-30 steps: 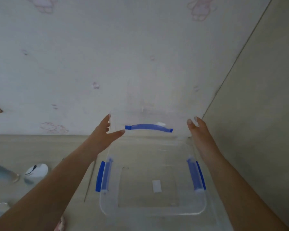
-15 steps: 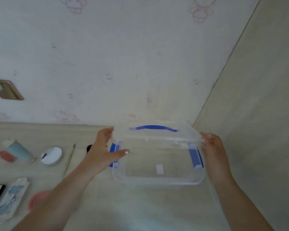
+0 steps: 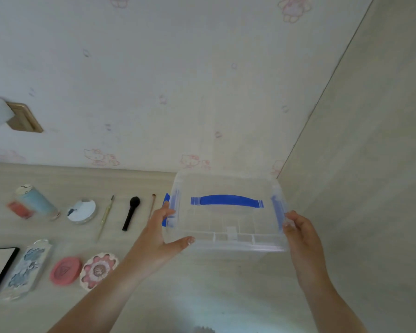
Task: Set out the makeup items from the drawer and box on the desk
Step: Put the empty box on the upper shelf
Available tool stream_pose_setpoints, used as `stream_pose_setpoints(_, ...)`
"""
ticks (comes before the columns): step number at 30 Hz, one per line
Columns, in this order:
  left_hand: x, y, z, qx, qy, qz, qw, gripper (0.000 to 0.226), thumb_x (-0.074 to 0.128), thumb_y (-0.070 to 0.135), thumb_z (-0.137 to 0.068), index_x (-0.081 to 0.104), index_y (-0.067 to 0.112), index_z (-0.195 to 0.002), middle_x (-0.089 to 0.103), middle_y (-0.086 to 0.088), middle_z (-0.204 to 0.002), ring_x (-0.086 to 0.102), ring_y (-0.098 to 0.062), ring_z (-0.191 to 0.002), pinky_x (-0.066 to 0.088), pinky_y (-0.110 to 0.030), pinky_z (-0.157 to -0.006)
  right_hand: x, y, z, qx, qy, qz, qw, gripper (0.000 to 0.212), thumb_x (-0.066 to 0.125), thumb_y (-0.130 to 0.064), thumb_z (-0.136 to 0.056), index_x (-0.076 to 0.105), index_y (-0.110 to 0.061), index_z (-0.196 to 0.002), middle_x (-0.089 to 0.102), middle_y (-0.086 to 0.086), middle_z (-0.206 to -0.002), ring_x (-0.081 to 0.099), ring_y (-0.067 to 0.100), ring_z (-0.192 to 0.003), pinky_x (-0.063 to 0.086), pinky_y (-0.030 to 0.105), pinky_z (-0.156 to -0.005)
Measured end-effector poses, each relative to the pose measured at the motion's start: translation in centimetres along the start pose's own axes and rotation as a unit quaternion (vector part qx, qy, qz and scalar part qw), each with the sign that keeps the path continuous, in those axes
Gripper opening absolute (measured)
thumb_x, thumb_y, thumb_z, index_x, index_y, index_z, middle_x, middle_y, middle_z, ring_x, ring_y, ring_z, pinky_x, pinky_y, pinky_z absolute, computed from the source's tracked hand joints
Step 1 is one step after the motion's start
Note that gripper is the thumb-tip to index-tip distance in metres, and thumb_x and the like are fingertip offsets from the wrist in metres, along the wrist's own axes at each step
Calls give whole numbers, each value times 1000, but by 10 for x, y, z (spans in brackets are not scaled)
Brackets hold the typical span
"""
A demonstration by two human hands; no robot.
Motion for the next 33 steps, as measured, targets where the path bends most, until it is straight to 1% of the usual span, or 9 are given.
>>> stream_pose_setpoints(2, 4, 1, 2, 5, 7, -25, 1000, 65, 76, 54, -65, 40, 38, -117, 24, 21, -148, 37, 5, -123, 27, -19, -97, 1, 6, 0, 3, -9, 17, 1000, 23, 57, -13, -92, 59, -35, -96, 57, -1, -129, 52, 16, -122, 36, 24, -95)
stream_pose_setpoints(5, 10, 0, 3, 9, -6, -56, 998, 53, 67, 38, -82, 42, 31, -128, 18, 21, -143, 30, 22, -107, 26, -17, -94, 0, 11, -1, -2, -15, 42, 999, 24, 59, -16, -91, 60, -37, -102, 55, -4, -133, 49, 11, -125, 35, 24, -98)
stream_pose_setpoints(10, 8, -1, -1, 6, 10, -58, 998, 47, 66, 32, -85, 47, 29, -128, 24, 18, -142, 34, 23, -107, 29, -18, -94, -1, 12, -2, -4, 0, 54, 999, 24, 59, -12, -91, 61, -31, -104, 55, -4, -131, 49, 10, -121, 33, 19, -93)
stream_pose_setpoints(13, -2, -4, -11, -31, 80, -24, 996, 47, 65, 32, -85, 49, 26, -129, 42, 11, -137, 45, -9, -124, 36, -29, -102, -1, 8, -11, 1, 24, 77, 997, 27, 58, -14, -91, 60, -25, -115, 54, -1, -132, 50, 10, -114, 33, 20, -90)
stream_pose_setpoints(17, -8, -10, -36, -123, 117, 103, 980, 57, 63, 33, -87, 40, 24, -139, 39, 7, -145, 36, -12, -134, 33, -28, -99, 2, 2, -34, 41, 24, 114, 992, 47, 56, -25, -93, 44, -24, -138, 43, -2, -143, 43, 16, -129, 32, 24, -96)
stream_pose_setpoints(22, 6, -25, -56, -213, 67, 209, 952, 78, 63, 41, -85, 23, 20, -149, 43, 1, -145, 55, -17, -110, 41, -32, -90, 4, 20, -53, 155, -4, 99, 983, 63, 56, -36, -92, 27, -24, -147, 36, 6, -149, 42, 25, -132, 35, 41, -108)
stream_pose_setpoints(24, 9, -38, -57, -242, 50, 232, 941, 85, 69, 52, -76, 30, 23, -146, 52, -6, -138, 61, -18, -98, 44, -34, -97, 2, 28, -55, 180, -14, 87, 980, 68, 58, -39, -89, 26, -22, -147, 41, 8, -147, 47, 26, -128, 36, 44, -108)
stream_pose_setpoints(28, 14, -51, -54, -265, -14, 270, 925, 74, 72, 62, -66, 57, 21, -125, 64, -8, -121, 63, -24, -111, 53, -34, -87, -1, 35, -56, 199, -24, 93, 975, 71, 58, -46, -88, 28, -21, -147, 46, 5, -142, 50, 27, -123, 39, 42, -105)
stream_pose_setpoints(33, 10, -38, -56, -196, 61, 239, 949, 45, 67, 52, -77, 66, 16, -102, 64, 2, -87, 62, -16, -81, 47, -25, -71, -4, 36, -56, 180, -13, 111, 977, 59, 63, -49, -83, 50, -21, -133, 62, 5, -118, 62, 25, -101, 49, 37, -88)
Point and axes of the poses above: each hand's wrist, its own z-axis away from the middle knuckle, its own x-axis out of the palm, y = z × x, the point moved 5 cm from there along -z, towards the middle knuckle
